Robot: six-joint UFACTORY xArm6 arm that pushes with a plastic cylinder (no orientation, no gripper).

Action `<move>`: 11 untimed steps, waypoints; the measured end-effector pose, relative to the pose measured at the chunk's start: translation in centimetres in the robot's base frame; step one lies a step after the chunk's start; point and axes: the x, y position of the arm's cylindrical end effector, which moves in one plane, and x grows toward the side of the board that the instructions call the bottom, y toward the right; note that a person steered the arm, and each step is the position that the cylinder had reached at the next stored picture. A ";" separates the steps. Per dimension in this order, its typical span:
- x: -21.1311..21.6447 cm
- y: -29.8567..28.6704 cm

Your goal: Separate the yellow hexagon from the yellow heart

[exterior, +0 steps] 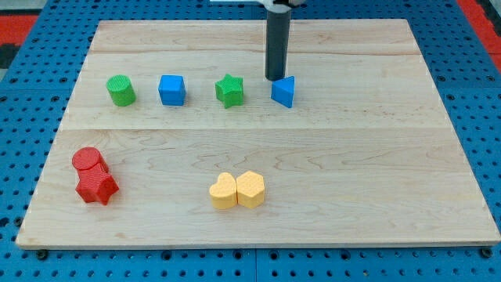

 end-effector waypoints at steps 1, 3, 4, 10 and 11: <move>-4.1 7.5; 18.6 14.0; 29.6 13.1; 21.5 4.9; 15.2 3.4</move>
